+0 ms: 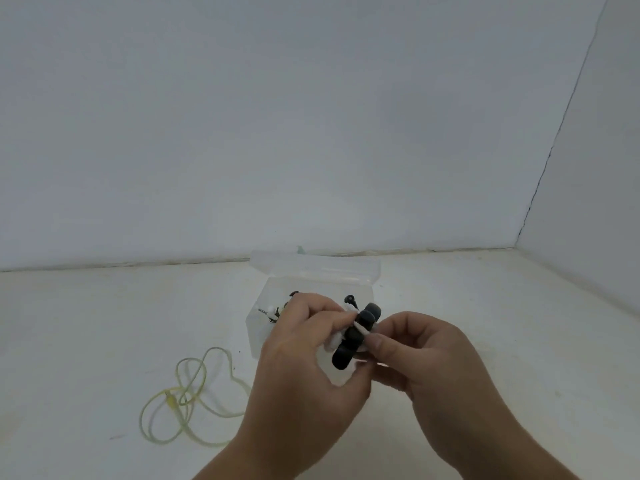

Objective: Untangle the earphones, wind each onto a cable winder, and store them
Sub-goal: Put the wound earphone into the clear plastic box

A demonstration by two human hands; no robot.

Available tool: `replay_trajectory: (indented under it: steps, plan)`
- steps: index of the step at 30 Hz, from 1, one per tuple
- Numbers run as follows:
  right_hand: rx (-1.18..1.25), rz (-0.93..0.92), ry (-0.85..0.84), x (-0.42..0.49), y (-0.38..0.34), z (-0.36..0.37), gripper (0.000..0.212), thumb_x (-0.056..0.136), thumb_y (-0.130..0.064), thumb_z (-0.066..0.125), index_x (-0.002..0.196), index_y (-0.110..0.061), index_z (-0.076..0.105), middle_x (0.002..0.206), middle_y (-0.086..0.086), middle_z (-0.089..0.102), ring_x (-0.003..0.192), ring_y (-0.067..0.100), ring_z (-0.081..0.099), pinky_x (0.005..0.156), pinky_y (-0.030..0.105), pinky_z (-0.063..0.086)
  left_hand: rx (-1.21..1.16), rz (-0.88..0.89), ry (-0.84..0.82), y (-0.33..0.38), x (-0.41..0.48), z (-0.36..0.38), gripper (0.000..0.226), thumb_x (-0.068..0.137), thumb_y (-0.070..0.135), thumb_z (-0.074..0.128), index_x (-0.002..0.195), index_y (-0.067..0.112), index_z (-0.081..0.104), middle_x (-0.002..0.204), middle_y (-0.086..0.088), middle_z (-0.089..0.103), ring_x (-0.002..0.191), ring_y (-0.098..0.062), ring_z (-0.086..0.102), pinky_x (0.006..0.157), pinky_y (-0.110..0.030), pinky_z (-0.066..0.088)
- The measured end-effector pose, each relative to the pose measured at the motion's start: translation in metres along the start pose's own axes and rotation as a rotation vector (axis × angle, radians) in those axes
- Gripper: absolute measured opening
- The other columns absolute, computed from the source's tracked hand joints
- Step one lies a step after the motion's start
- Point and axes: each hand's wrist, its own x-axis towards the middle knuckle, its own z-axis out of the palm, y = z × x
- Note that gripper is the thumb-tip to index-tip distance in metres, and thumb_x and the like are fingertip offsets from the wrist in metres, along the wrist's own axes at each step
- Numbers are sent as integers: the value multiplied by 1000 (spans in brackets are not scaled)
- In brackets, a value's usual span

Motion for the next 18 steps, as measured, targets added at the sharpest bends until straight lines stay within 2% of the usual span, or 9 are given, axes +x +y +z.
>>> replay_trajectory:
  steps: [2,4,7,10,12,14,16,18]
  plan:
    - [-22,-34,-5,0,-3,-3,16,68,-6,85,67,-3,69,80,23,72,78,37,72,71,37,61,-214,-118,-34,3,2,-1,22,79,31,76,100,24,78,101,10,63,99,-15,66,78,-20,55]
    - [-91,-53,-35,0,-5,-5,16,63,-11,86,66,-8,71,81,15,75,79,35,73,76,41,61,-383,-266,-45,2,7,-3,5,82,22,79,85,24,81,94,8,68,90,-12,69,68,-17,53]
    - [-187,-63,-64,0,-4,-4,21,74,2,80,67,-16,72,82,10,77,80,35,73,80,45,60,-486,-418,-64,-5,12,-5,19,69,1,85,71,19,80,82,0,73,78,-11,70,68,-19,52]
    - [-252,-60,-46,1,-2,-6,21,77,3,77,71,-15,71,80,15,75,83,40,71,85,54,57,-706,-598,-91,-7,14,-6,26,57,5,85,80,13,75,72,-8,73,64,-15,69,59,-20,51]
    - [-252,-58,-46,1,-2,-7,19,77,2,77,73,-15,70,80,15,75,82,40,71,86,55,56,-706,-638,-96,-10,13,-6,43,54,4,90,93,13,72,76,-2,74,66,-16,70,62,-21,51]
    - [-240,-59,-49,2,-2,-7,15,71,-4,78,72,-16,70,82,11,76,79,38,70,85,54,55,-705,-658,-115,-11,13,-5,49,57,6,84,104,12,70,84,3,75,71,-18,71,65,-22,54]
    - [-228,-50,-55,1,-3,-6,11,64,-10,76,70,-17,69,82,6,75,71,32,67,82,50,57,-712,-674,-172,-10,14,-6,49,63,7,85,109,11,69,87,-4,77,74,-19,72,67,-22,54]
    - [-220,-34,-56,2,-3,-6,17,68,-3,80,68,-16,68,83,5,75,68,26,64,77,47,58,-723,-667,-240,-10,15,-7,39,68,7,81,106,9,72,87,-15,76,75,-20,71,65,-21,53]
